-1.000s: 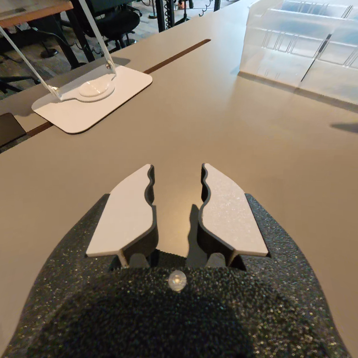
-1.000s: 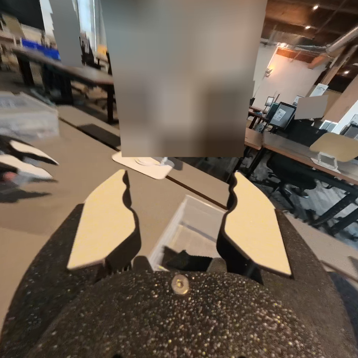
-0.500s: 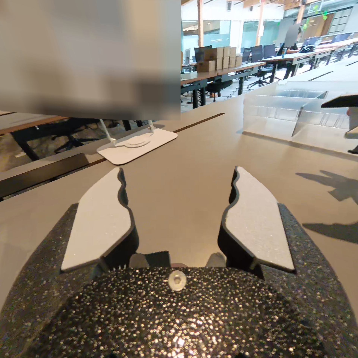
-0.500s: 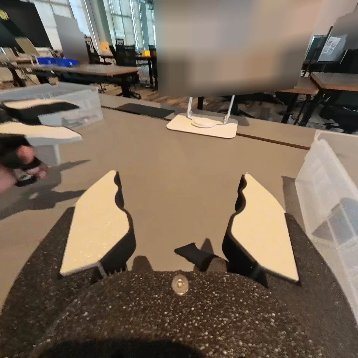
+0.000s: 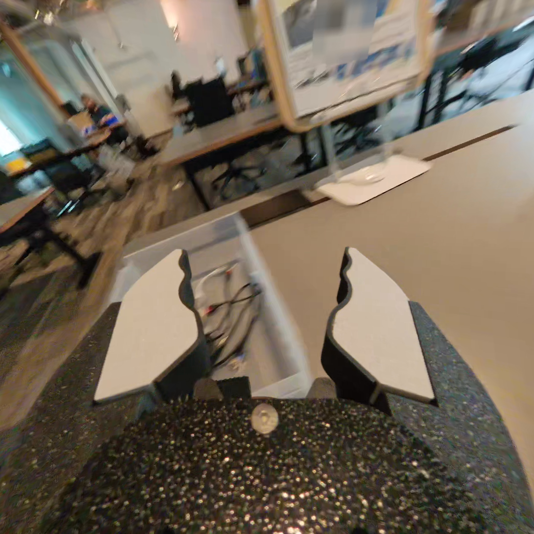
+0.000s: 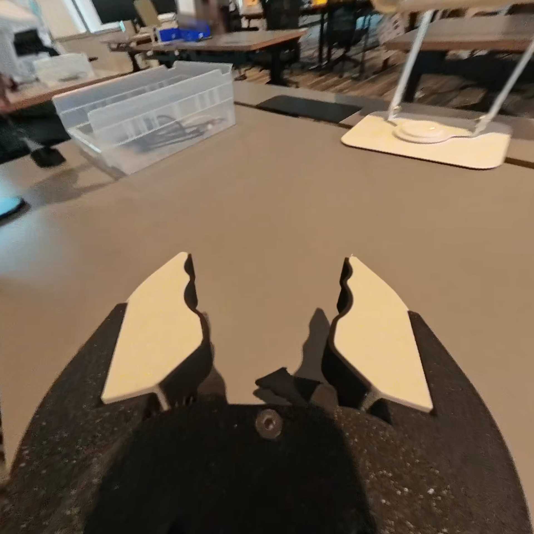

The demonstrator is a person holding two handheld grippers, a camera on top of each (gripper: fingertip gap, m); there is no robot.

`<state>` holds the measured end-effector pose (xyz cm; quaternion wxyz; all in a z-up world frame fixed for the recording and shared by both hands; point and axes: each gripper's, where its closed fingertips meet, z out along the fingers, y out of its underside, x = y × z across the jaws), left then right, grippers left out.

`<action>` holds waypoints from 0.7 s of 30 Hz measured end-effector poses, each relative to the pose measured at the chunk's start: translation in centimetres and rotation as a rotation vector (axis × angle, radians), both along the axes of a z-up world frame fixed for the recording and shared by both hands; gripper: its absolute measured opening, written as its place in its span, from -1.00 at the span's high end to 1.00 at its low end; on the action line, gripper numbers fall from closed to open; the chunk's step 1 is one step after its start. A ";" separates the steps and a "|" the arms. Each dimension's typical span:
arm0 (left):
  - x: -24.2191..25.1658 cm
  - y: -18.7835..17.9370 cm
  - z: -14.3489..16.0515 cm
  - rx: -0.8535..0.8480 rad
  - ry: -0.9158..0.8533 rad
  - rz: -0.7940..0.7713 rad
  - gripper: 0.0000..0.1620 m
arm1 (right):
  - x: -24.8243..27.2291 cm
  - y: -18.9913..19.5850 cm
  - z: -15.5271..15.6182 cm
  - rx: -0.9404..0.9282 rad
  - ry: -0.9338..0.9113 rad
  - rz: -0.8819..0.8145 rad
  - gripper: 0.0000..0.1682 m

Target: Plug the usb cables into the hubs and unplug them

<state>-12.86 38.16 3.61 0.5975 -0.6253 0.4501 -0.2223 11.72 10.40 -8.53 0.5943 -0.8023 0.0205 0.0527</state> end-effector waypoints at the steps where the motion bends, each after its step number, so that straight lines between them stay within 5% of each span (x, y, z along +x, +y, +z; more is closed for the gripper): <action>1: -1.6 2.3 0.0 -0.016 0.055 0.056 -0.19 | -0.3 0.5 -0.2 -0.021 -0.006 0.031 -0.15; 7: -2.5 10.6 -4.6 -0.198 0.334 0.010 -0.08 | -2.4 2.9 -0.9 -0.127 -0.100 0.201 -0.11; 15: 2.0 16.3 -13.2 -0.455 0.682 -0.078 0.05 | -2.6 7.0 -2.5 -0.215 -0.195 0.318 -0.07; 21: 2.8 17.9 -16.5 -0.423 0.906 -0.224 0.03 | -2.0 8.9 -4.0 -0.232 -0.172 0.327 -0.04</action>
